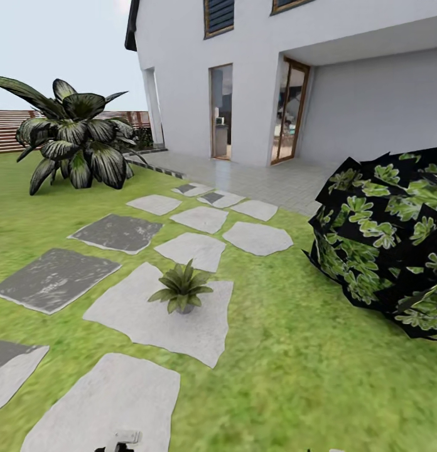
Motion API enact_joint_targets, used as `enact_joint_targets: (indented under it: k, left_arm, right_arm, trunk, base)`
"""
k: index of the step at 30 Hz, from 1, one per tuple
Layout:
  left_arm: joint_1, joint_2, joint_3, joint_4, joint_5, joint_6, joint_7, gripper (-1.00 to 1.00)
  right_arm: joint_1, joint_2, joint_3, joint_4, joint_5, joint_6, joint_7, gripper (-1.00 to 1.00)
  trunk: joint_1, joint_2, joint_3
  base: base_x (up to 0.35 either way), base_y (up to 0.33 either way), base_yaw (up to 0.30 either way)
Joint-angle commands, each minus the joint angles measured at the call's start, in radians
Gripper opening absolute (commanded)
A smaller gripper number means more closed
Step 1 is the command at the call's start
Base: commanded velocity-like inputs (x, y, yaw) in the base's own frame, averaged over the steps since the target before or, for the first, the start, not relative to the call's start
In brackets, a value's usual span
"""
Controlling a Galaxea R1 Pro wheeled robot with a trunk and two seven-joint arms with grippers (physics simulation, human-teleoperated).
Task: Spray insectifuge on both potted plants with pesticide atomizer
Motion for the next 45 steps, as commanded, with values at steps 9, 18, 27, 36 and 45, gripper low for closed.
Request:
enact_joint_targets:
  k: [9,18,27,36,45]
  left_arm:
    - [0.0,-0.001,0.0,0.001,-0.006,-0.003,-0.005,-1.0]
    - [0.0,-0.005,-0.006,-0.005,-0.007,-0.003,-0.007,-1.0]
    - [-0.041,0.029,-0.046,-0.081,-0.145,-0.002,-0.155,-1.0]
    - [-0.148,0.089,-0.055,-0.197,-0.448,0.003,-0.705,-1.0]
    - [-0.269,0.073,-0.054,-0.2,-0.729,0.017,-0.933,-1.0]
  right_arm:
    - [-0.001,0.0,0.001,0.001,0.002,-0.003,0.0,1.0]
    - [-0.001,0.0,0.003,-0.001,0.003,-0.003,0.0,1.0]
    - [-0.003,-0.003,0.005,-0.109,0.111,-0.003,0.017,1.0]
    - [-0.14,-0.005,0.003,-0.269,0.401,0.003,0.584,1.0]
    - [-0.291,-0.005,0.002,-0.271,0.535,0.007,0.839,1.0]
  trunk:
    - [0.0,0.0,-0.001]
    - [0.0,0.0,-0.001]
    - [0.0,0.0,-0.001]
    - [0.0,0.0,-0.001]
    - [0.0,0.0,-0.001]
  base:
    - [0.34,0.059,0.0]
    - [0.066,0.008,0.0]
    - [0.001,0.0,0.0]
    - [0.0,0.0,0.0]
    - [0.0,0.0,0.0]
